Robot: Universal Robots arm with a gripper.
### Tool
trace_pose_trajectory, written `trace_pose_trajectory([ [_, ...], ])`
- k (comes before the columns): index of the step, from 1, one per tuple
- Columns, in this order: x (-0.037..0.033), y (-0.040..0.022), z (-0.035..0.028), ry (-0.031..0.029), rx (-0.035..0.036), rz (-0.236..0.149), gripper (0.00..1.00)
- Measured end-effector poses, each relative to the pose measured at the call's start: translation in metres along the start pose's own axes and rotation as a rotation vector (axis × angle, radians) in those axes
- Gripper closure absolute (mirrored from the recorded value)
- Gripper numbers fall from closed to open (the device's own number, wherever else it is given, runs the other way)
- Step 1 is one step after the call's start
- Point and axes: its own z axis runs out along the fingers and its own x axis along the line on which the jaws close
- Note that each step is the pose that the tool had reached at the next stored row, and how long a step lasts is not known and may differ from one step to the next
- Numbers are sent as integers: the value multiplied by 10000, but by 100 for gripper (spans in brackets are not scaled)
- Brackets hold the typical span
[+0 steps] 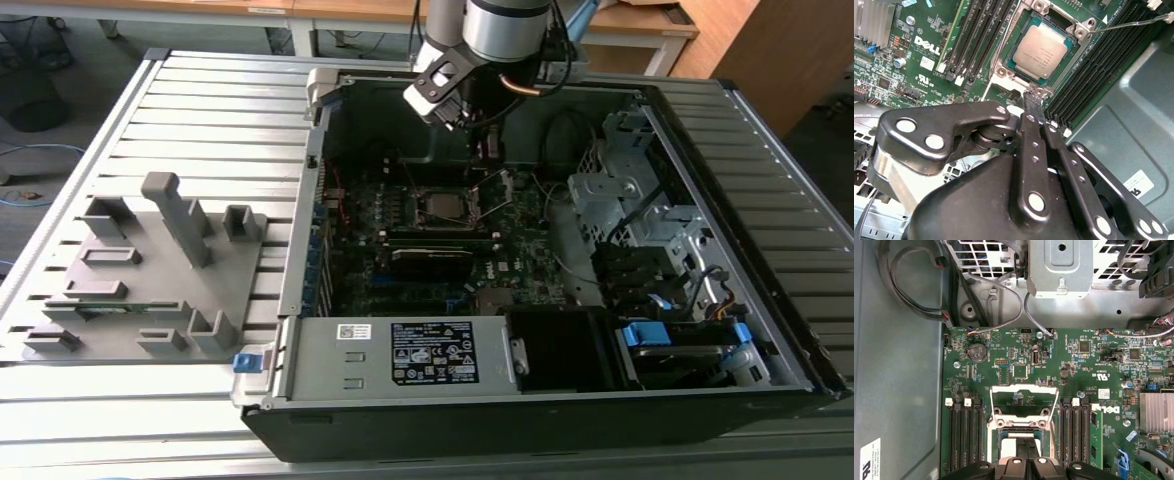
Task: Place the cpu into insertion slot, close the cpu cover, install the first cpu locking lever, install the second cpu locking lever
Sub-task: 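Close the cpu cover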
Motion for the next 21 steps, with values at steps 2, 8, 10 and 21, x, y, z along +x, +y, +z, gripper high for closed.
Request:
trace_pose_trajectory([
  [2, 0, 6, 0, 0, -1, -2, 89],
  [8, 0, 45, 1, 1, 0, 0, 89],
  [10, 0, 56, 2, 1, 0, 0, 89],
  [21, 1, 85, 3, 1, 0, 0, 89],
])
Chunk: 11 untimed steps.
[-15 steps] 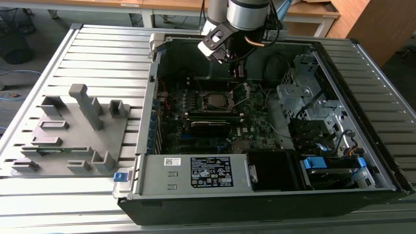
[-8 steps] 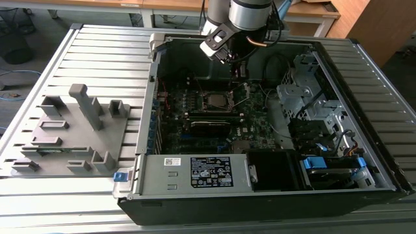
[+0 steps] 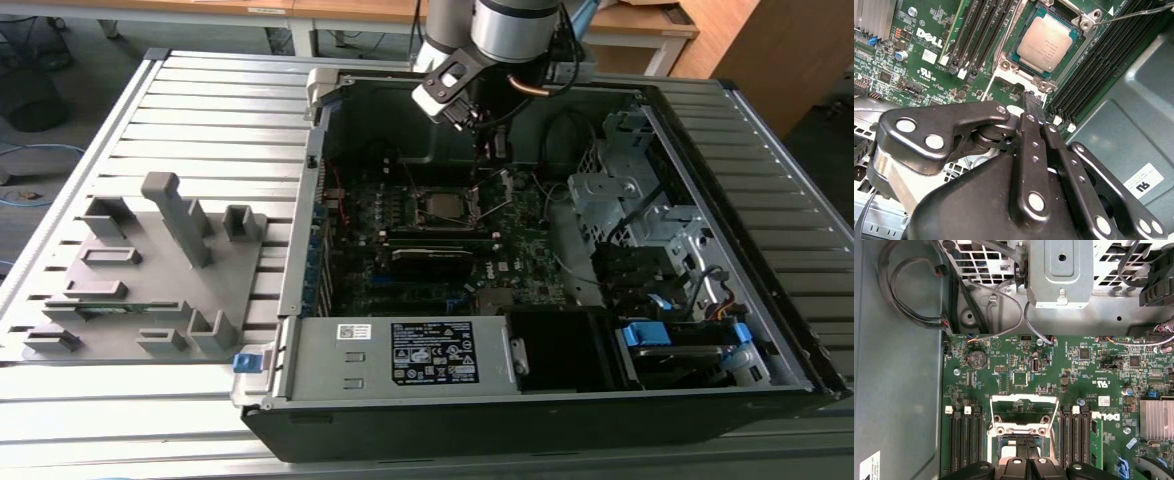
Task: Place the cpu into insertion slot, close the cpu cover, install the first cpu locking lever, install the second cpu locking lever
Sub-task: 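Close the cpu cover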
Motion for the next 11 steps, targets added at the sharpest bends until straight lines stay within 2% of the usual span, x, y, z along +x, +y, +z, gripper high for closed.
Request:
trace_pose_trajectory([
  [11, 0, 23, 1, 0, 0, 0, 89],
])
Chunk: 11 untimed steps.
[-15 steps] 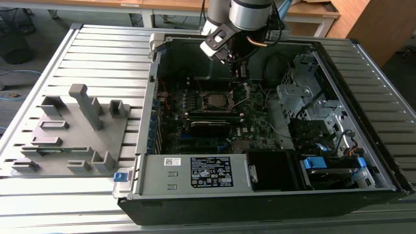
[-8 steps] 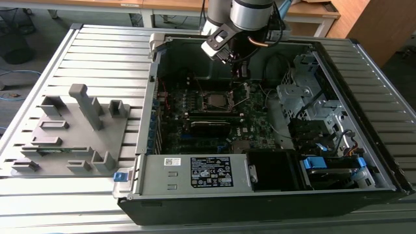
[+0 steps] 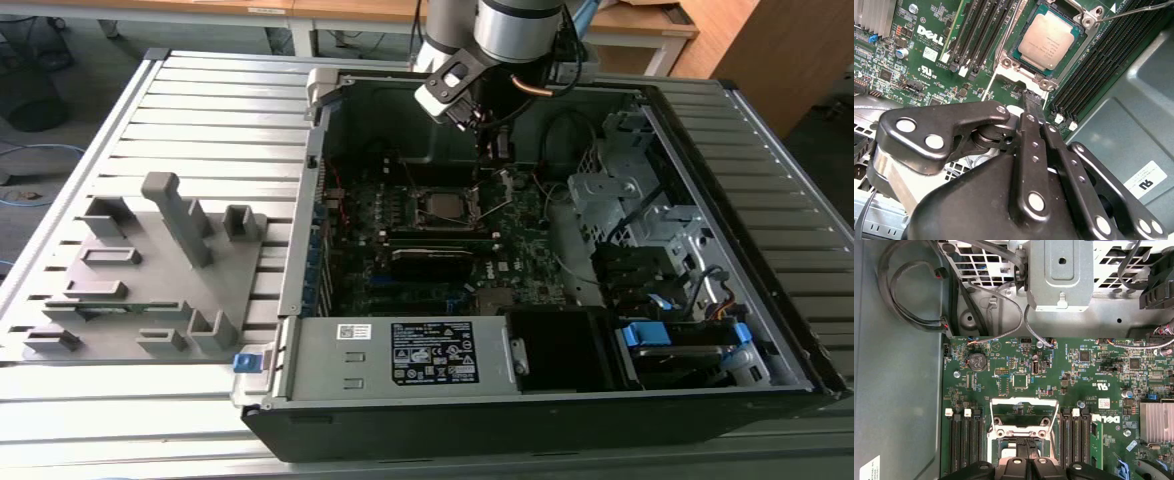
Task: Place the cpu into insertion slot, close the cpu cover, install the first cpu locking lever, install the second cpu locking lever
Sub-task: 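Close the cpu cover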
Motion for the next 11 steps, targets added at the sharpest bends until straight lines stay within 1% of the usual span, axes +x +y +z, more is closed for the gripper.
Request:
trace_pose_trajectory([
  [5, 0, 22, 1, 0, 0, 0, 89],
  [11, 1, 101, 3, -2, 1, -1, 89],
])
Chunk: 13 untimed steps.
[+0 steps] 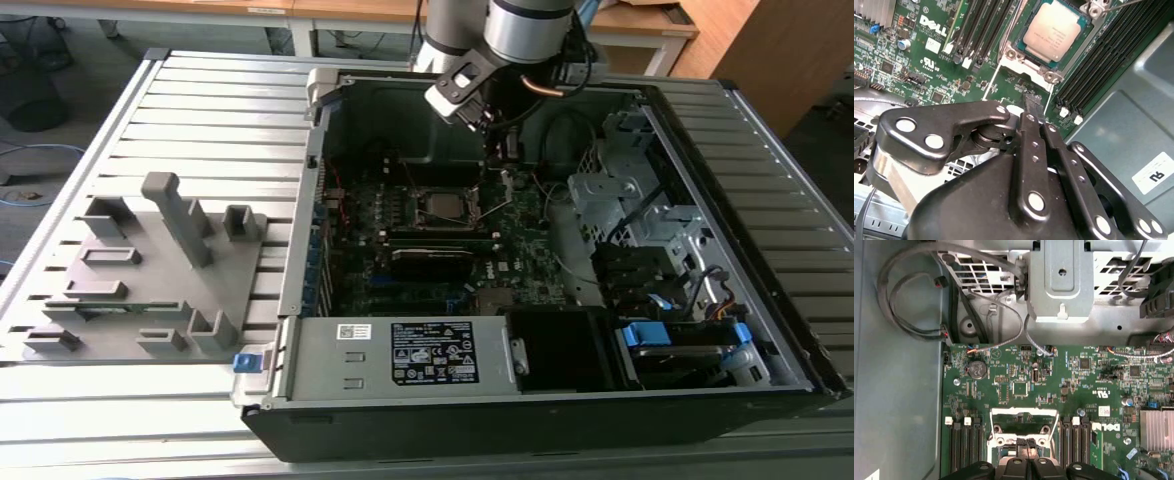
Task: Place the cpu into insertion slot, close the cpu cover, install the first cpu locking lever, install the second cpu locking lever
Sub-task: 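Close the cpu cover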
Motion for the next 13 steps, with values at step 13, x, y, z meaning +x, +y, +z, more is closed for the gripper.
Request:
trace_pose_trajectory([
  [13, 0, 43, 2, 1, -1, 0, 89],
])
